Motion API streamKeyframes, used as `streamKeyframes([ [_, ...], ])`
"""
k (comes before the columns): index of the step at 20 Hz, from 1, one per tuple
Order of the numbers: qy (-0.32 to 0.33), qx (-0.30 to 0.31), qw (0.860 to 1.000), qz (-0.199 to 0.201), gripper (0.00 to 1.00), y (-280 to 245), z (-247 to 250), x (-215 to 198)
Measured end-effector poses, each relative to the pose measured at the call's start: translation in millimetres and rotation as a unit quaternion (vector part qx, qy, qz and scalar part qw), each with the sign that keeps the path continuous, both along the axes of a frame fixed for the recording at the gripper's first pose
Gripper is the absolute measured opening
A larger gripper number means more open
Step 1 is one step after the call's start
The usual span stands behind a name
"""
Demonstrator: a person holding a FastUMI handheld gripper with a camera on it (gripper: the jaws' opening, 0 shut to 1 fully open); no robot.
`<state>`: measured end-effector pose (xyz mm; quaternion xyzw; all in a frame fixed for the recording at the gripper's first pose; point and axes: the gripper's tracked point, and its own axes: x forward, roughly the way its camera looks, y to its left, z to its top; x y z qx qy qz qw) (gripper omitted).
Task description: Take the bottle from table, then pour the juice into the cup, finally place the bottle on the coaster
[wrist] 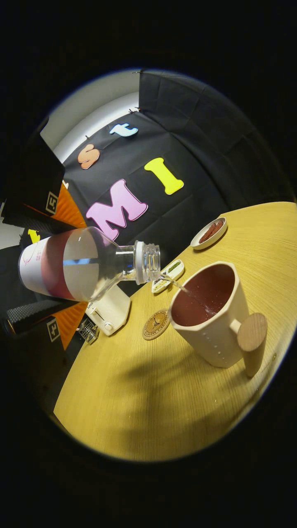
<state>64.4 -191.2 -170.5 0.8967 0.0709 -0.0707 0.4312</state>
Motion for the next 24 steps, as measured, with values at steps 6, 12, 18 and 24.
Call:
streamKeyframes([
  [6, 0.003, 0.009, 1.000, 0.004, 0.76, 1.7, 1.3, 0.4],
  [12, 0.011, 0.014, 1.000, 0.009, 0.76, 3.0, 1.2, -2.3],
  [18, 0.014, 0.021, 1.000, 0.015, 0.76, 7.7, 2.4, -1.8],
  [24, 0.019, 0.024, 0.999, 0.015, 0.76, 7.3, -0.4, -2.4],
])
